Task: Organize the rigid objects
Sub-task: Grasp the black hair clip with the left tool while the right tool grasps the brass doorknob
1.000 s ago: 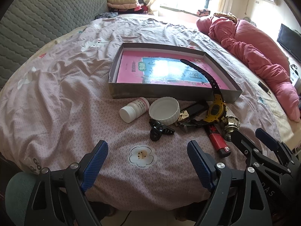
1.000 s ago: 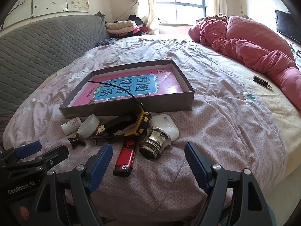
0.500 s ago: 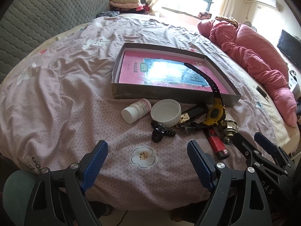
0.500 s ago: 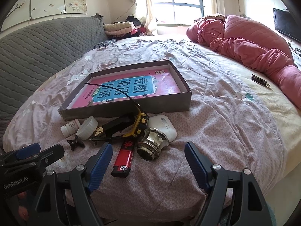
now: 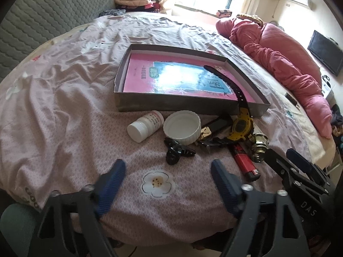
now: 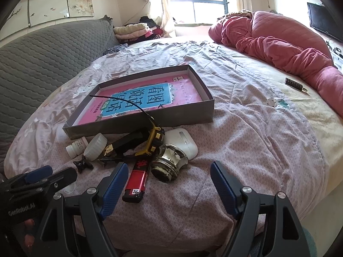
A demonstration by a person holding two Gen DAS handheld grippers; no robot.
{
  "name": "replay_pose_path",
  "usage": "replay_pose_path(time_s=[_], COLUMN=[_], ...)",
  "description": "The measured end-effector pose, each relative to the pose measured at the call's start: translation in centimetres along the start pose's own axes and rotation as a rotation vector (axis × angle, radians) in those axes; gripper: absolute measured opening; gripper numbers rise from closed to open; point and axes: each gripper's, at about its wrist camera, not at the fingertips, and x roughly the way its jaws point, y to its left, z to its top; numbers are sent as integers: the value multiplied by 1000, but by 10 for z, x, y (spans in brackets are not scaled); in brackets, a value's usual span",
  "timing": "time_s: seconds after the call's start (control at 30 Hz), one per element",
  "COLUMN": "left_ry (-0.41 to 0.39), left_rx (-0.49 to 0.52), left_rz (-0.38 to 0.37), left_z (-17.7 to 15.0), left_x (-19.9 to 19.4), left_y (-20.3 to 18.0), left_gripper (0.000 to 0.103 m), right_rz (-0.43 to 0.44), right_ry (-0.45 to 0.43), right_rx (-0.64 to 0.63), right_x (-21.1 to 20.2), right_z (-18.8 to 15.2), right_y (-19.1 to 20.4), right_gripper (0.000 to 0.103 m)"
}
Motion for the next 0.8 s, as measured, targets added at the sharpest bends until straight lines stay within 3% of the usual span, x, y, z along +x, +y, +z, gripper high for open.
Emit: replay_pose_path(time_s=[0.17,0.5,0.57,0.8], left_ry=[48,60,63,52], left_rx=[3,26,27,31], left_rz=[-11,-57,-54,-66], left_z=[2,6,6,10], left_x=[15,24,26,30], left_y=[2,-1,0,1], left_gripper=[64,44,35,29], right_rz=[-7,-17,-21,-57], right_ry=[17,60,58,66], right_rx=[9,25,22,41], right_x=[5,20,21,30], right_z=[0,0,1,2], right_y=[-2,-7,-6,-8], right_gripper=[78,78,78,78])
